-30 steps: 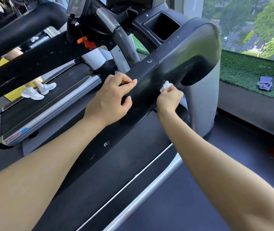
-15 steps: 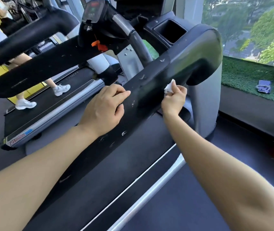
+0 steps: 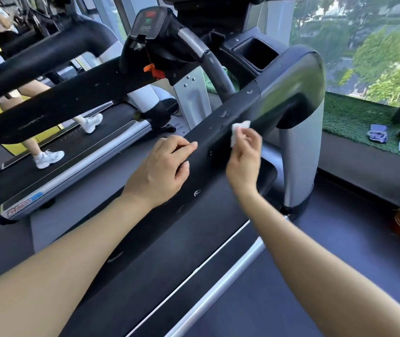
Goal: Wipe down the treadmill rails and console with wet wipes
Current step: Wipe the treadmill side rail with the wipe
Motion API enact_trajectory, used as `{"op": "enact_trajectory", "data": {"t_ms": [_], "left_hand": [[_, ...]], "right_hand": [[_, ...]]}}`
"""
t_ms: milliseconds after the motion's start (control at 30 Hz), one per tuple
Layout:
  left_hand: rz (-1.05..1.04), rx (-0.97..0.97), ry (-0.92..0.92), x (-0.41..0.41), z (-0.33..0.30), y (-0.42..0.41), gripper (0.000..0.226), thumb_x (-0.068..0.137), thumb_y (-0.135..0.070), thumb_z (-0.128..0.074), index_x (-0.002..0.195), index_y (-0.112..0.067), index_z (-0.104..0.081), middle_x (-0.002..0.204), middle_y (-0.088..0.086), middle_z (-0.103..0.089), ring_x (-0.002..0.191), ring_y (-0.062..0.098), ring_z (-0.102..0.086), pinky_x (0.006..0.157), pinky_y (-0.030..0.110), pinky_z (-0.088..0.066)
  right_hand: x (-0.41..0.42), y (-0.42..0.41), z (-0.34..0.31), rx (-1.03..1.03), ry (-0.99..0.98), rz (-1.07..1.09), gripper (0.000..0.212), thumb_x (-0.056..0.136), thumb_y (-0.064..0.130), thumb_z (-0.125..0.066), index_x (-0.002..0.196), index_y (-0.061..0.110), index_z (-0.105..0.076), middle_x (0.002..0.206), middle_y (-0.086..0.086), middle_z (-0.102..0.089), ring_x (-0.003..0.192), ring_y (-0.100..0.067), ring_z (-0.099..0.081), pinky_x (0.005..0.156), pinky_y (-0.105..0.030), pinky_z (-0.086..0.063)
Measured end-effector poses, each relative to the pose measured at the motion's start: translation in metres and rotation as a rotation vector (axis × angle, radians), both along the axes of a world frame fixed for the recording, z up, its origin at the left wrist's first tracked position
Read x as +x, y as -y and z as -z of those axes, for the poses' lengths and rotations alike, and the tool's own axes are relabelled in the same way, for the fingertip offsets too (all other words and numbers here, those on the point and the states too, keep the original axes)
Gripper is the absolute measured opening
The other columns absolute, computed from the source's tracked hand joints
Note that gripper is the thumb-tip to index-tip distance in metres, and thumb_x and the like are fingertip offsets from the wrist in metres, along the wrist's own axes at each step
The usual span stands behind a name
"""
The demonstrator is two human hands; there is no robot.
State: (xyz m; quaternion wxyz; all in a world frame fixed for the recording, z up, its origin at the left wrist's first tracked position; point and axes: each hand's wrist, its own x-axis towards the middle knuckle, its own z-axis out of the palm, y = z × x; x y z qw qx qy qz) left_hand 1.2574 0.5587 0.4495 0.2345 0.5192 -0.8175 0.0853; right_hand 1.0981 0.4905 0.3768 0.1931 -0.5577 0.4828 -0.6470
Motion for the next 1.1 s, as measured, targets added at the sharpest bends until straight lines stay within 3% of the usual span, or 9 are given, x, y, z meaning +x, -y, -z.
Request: {"op": "enact_trajectory", "data": {"t_ms": [100,200,400,500,600,767,900,1000,1100], "left_hand": [[0.005,0.01,-0.025,-0.001,0.0,0.0,0.041,0.088,-0.014,-0.051,0.128,-0.012,-0.058,0.113,0.001,-0.055,0.104,0.017,-0.045,0.082,0.038,-0.05],[0.005,0.018,-0.04,0.0,0.0,0.001,0.041,0.088,-0.012,-0.053,0.129,-0.012,-0.058,0.112,0.002,-0.054,0.102,0.015,-0.041,0.079,0.042,-0.051],[0.006,0.032,-0.033,0.0,0.0,0.001,0.044,0.088,-0.021,-0.046,0.13,-0.012,-0.057,0.112,0.001,-0.053,0.102,0.015,-0.042,0.083,0.04,-0.051],[-0.001,0.038,-0.051,0.0,0.0,0.0,0.042,0.088,-0.015,-0.052,0.129,-0.012,-0.057,0.112,0.001,-0.054,0.101,0.015,-0.041,0.08,0.045,-0.052],[-0.006,0.042,-0.057,-0.001,0.0,-0.001,0.042,0.088,-0.015,-0.053,0.13,-0.014,-0.057,0.112,-0.001,-0.053,0.101,0.014,-0.04,0.078,0.045,-0.052],[-0.008,0.032,-0.052,0.0,0.0,-0.001,0.044,0.087,-0.021,-0.047,0.13,-0.014,-0.057,0.111,-0.004,-0.05,0.101,0.015,-0.041,0.078,0.048,-0.052],[0.0,0.03,-0.039,0.0,0.0,0.0,0.047,0.087,-0.028,-0.039,0.129,-0.015,-0.057,0.111,-0.009,-0.045,0.103,0.017,-0.046,0.08,0.048,-0.052],[-0.012,0.033,-0.055,0.0,0.001,-0.001,0.042,0.089,-0.018,-0.049,0.13,-0.015,-0.057,0.111,-0.006,-0.049,0.103,0.016,-0.044,0.081,0.048,-0.052],[-0.012,0.03,-0.055,-0.001,0.0,-0.002,0.042,0.088,-0.011,-0.056,0.13,-0.015,-0.057,0.111,-0.004,-0.051,0.101,0.014,-0.04,0.075,0.047,-0.053]], "right_hand": [[-0.009,0.02,-0.012,0.161,0.141,0.034,0.041,0.093,-0.005,-0.041,0.126,0.01,-0.061,0.117,0.001,-0.042,0.103,-0.017,-0.051,0.099,-0.015,-0.035],[0.016,-0.022,-0.003,-0.037,0.004,-0.016,0.039,0.091,-0.005,-0.043,0.124,0.006,-0.062,0.118,-0.001,-0.046,0.108,-0.023,-0.054,0.102,-0.033,-0.042],[0.031,-0.069,0.012,-0.131,-0.139,-0.179,0.028,0.093,0.005,-0.051,0.116,0.004,-0.066,0.115,0.001,-0.053,0.104,-0.021,-0.055,0.095,-0.016,-0.04],[0.013,-0.022,-0.004,-0.037,0.009,-0.011,0.024,0.093,0.008,-0.051,0.108,0.003,-0.07,0.105,0.001,-0.052,0.095,-0.007,-0.052,0.092,-0.016,-0.04],[0.004,0.007,-0.015,0.084,0.207,0.061,0.024,0.095,0.008,-0.053,0.111,0.007,-0.07,0.105,0.003,-0.051,0.091,-0.012,-0.054,0.09,-0.028,-0.046],[0.039,-0.065,0.007,-0.101,-0.054,-0.072,0.027,0.095,0.01,-0.049,0.115,0.006,-0.067,0.105,0.001,-0.052,0.097,-0.024,-0.057,0.09,-0.025,-0.046],[0.035,-0.073,0.017,-0.113,-0.089,-0.148,0.041,0.1,0.031,-0.042,0.114,0.003,-0.067,0.108,0.002,-0.051,0.098,-0.011,-0.053,0.092,-0.013,-0.039],[0.009,-0.023,0.004,0.033,0.036,0.034,0.032,0.094,0.006,-0.045,0.118,0.009,-0.066,0.107,0.004,-0.045,0.086,0.004,-0.047,0.086,-0.013,-0.038],[0.003,-0.009,-0.001,0.158,0.148,0.039,0.042,0.091,-0.008,-0.045,0.123,0.012,-0.064,0.108,0.003,-0.045,0.089,-0.005,-0.051,0.089,-0.015,-0.039]]}}
